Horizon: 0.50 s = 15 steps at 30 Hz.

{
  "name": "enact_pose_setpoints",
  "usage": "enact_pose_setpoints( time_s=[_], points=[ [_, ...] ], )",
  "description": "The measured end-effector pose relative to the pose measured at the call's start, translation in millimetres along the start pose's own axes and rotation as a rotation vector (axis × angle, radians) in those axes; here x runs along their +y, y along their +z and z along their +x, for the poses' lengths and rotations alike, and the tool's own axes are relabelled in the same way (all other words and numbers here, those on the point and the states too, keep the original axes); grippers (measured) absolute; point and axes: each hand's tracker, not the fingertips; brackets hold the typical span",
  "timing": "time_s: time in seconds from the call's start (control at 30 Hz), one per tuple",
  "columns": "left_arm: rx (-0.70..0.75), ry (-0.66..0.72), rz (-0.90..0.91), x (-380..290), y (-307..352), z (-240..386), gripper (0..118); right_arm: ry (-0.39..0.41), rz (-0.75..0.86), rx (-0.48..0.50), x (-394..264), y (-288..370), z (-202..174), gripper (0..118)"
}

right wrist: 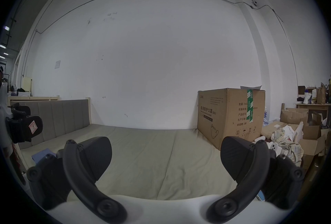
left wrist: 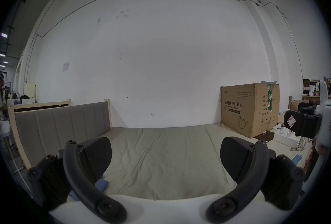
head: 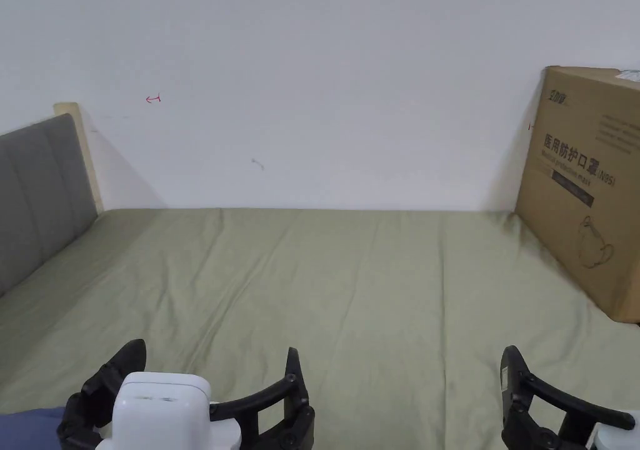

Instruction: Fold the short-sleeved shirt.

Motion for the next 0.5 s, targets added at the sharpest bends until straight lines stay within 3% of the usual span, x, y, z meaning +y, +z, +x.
enact_pose_setpoints(
  time_s=[0.5],
  points=[
    [0.015,0.062,-0.025,-4.5,-8.5,-7.6,118,0.001,-0.023,0.034,-3.5,-3.2,-6.5,118]
  ],
)
